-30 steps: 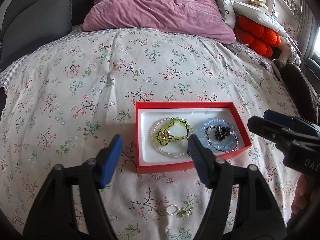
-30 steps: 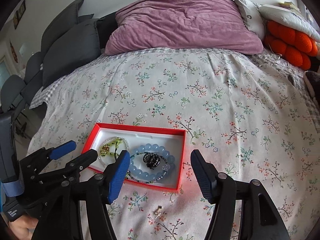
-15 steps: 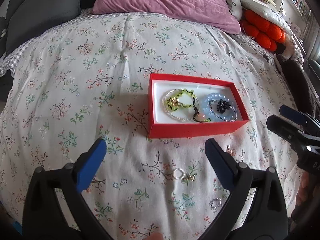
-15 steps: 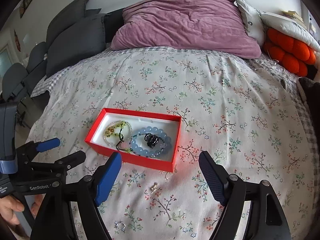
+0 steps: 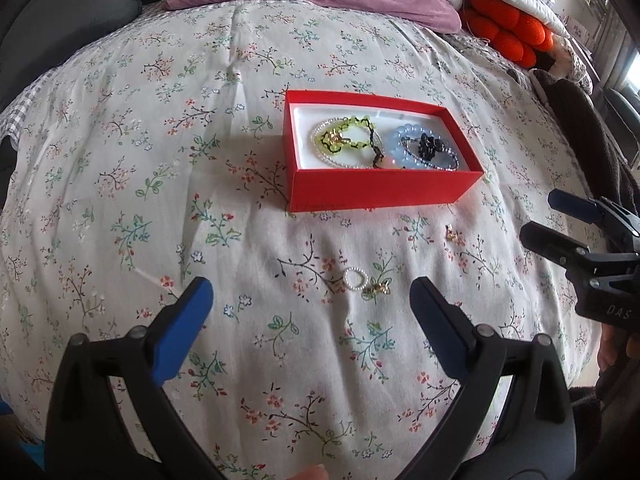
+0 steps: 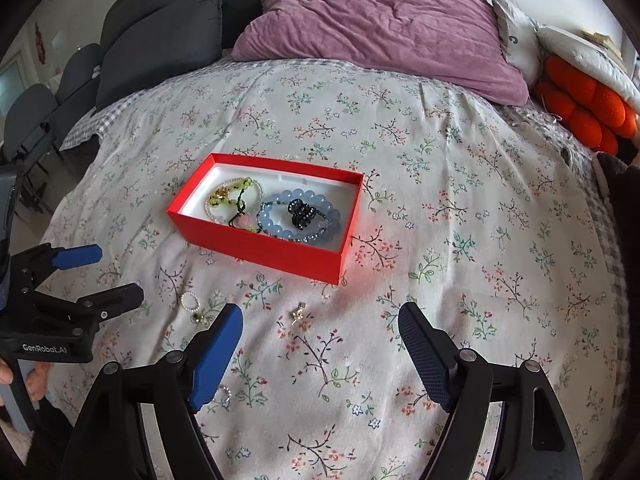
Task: Organize jewelry
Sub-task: 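Move both open grippers toward the silver ring and remaining earrings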
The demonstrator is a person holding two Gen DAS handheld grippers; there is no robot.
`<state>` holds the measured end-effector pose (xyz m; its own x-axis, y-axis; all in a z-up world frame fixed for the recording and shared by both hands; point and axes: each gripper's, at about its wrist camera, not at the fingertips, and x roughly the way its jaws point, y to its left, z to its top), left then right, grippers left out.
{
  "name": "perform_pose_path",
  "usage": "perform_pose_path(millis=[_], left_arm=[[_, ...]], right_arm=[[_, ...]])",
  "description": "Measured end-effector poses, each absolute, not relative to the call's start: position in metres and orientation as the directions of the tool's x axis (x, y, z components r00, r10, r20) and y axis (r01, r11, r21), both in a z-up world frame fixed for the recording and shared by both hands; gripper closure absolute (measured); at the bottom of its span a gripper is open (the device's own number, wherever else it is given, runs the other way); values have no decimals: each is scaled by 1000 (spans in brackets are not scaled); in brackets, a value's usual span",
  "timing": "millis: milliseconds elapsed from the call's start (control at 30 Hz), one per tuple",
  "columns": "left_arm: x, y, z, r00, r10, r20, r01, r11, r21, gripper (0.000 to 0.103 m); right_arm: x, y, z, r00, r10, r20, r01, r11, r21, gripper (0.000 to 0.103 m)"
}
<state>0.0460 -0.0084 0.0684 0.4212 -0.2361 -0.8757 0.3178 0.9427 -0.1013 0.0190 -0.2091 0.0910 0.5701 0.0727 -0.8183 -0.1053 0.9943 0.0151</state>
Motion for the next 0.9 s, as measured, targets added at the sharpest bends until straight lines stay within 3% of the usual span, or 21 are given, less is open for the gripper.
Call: perform_pose_path(millis=[500, 767, 900], left_arm=[[25, -9, 28, 336, -209, -918, 445, 895, -41, 5], [16, -13, 15, 311, -264, -913, 498, 864, -80, 5], [6, -23, 12, 302, -321, -898, 564, 819, -103, 12]], right_arm=[[13, -203, 49, 477, 31, -878, -153, 987, -48, 22], [12, -203, 31, 437, 27, -899, -170, 984, -53, 22], [5, -201, 25, 415, 84, -906, -190, 982, 4, 22]])
